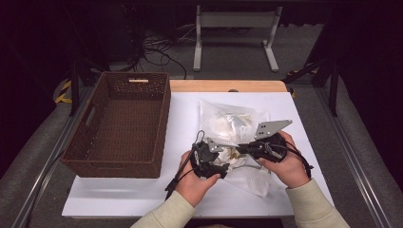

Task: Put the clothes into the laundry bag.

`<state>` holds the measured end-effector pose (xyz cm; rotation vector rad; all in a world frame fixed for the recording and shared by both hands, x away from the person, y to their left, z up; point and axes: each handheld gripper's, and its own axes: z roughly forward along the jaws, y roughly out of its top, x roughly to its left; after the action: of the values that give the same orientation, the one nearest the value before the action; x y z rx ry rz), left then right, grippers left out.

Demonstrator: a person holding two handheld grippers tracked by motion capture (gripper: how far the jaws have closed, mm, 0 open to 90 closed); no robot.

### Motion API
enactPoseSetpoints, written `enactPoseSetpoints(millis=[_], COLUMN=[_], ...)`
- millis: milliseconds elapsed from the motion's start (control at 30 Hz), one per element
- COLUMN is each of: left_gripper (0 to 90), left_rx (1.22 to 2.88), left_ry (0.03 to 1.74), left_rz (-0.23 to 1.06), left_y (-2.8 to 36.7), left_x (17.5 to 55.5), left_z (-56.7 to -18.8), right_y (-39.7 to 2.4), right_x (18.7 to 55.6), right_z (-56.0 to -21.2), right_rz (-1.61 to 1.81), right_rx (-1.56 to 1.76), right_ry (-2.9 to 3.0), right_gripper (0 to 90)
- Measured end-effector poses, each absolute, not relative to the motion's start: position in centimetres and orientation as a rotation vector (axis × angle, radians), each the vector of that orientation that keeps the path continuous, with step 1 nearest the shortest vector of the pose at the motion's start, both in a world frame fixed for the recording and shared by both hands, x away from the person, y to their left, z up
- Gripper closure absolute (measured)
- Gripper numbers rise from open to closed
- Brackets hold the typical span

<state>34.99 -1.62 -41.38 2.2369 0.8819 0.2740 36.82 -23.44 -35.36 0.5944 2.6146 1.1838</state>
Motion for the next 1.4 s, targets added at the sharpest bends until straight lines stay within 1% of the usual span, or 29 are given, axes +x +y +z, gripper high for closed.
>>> enactPoseSetpoints(millis=[67,200,233,433,533,567,600,733,767,800,867,900,933,1067,1167,1400], left_gripper=[27.0,28.3,29.5,36.5,42.5,46.9,51.7,60.4,66.5,66.5,76.9,76.9,79.4,81.4,82.0,82.0], left_rx=[2.258,2.319,2.326,2.375,2.402,2.403,2.401,2.390,2.390,2.383,2.372,2.362,2.362,2.346,2.308,2.281], left_ry=[0.897,0.875,0.875,0.863,0.849,0.855,0.863,0.879,0.879,0.871,0.864,0.866,0.867,0.860,0.856,0.837], left_rz=[0.257,0.246,0.238,0.282,0.335,0.357,0.354,0.340,0.340,0.345,0.352,0.348,0.346,0.347,0.368,0.427], left_y=[-1.9,-2.4,-2.5,-3.0,-3.4,-3.5,-3.5,-3.6,-3.6,-3.6,-3.5,-3.5,-3.5,-3.2,-3.0,-3.4], left_x=[35.1,35.3,35.3,35.4,35.4,35.4,35.4,35.6,35.6,35.5,35.5,35.4,35.4,35.6,35.6,36.6], left_z=[-42.1,-43.0,-43.2,-44.1,-44.5,-44.4,-44.4,-44.2,-44.2,-44.0,-43.9,-43.8,-43.8,-43.5,-42.9,-41.6], right_y=[-23.4,-23.4,-23.5,-23.5,-23.5,-23.5,-23.5,-23.4,-23.4,-23.4,-23.5,-23.5,-23.5,-23.6,-23.6,-23.5], right_x=[36.8,36.8,36.8,36.8,36.8,36.8,36.8,36.8,36.8,36.8,36.8,36.8,36.8,36.8,36.8,36.4], right_z=[-35.4,-35.4,-35.4,-35.4,-35.4,-35.4,-35.4,-35.4,-35.4,-35.4,-35.4,-35.4,-35.4,-35.3,-35.3,-34.8], right_rz=[1.183,1.182,1.185,1.192,1.191,1.192,1.195,1.194,1.194,1.193,1.195,1.195,1.195,1.194,1.199,1.267], right_rx=[0.594,0.593,0.594,0.593,0.593,0.590,0.590,0.592,0.592,0.591,0.593,0.593,0.594,0.595,0.596,0.577], right_ry=[2.615,2.614,2.615,2.613,2.614,2.615,2.615,2.618,2.618,2.619,2.619,2.619,2.617,2.618,2.619,2.621], right_gripper=[88.4,88.4,88.4,88.3,88.3,88.3,88.3,88.3,88.3,88.3,88.4,88.4,88.4,88.4,88.5,88.5])
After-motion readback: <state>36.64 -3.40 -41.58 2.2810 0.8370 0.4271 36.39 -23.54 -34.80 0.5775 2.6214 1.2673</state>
